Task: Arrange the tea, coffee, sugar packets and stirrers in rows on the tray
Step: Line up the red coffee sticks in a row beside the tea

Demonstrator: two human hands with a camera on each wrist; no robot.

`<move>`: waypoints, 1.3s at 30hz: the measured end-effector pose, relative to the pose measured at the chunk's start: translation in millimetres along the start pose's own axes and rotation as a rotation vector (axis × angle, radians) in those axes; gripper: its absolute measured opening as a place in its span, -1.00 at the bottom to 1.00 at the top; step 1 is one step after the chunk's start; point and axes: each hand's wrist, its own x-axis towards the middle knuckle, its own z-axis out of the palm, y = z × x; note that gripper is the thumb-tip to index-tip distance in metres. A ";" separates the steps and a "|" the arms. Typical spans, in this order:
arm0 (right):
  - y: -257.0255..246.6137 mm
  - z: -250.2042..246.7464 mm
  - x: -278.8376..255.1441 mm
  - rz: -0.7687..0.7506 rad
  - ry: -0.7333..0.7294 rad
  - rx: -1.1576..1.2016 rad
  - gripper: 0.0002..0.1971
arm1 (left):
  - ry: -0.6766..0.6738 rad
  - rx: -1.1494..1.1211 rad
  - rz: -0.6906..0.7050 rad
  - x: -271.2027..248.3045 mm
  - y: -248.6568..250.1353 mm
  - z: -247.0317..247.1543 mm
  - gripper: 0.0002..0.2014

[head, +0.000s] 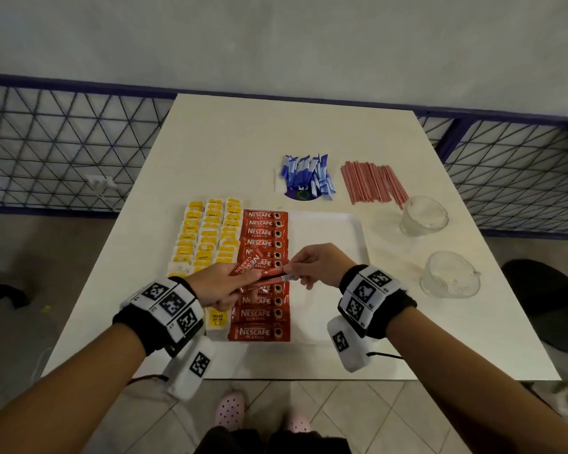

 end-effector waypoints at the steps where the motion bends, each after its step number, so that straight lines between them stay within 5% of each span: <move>1: 1.4 -1.2 -0.2 0.005 -0.003 0.014 -0.88 | 0.004 -0.006 -0.003 -0.3 -2.1 -2.4 -0.74; 12: 2.9 3.6 3.7 -0.048 -0.005 0.266 -0.92 | 0.155 -0.255 0.032 6.3 -8.2 -19.1 -0.76; 16: 6.8 6.6 8.3 -0.005 0.035 0.170 -0.92 | 0.226 -0.147 0.008 11.1 -9.1 -22.7 -0.93; 30: 11.2 11.4 17.4 0.110 0.103 0.120 -0.87 | 0.321 0.190 0.162 34.1 -9.2 -32.8 -0.93; 35: 1.3 14.2 17.2 0.099 0.023 0.000 -0.93 | 0.411 -0.119 0.140 44.2 7.7 -35.8 -0.91; 39: -9.0 23.0 24.8 0.083 -0.020 0.305 -0.85 | 0.367 -0.201 0.149 47.7 26.6 -24.3 -0.87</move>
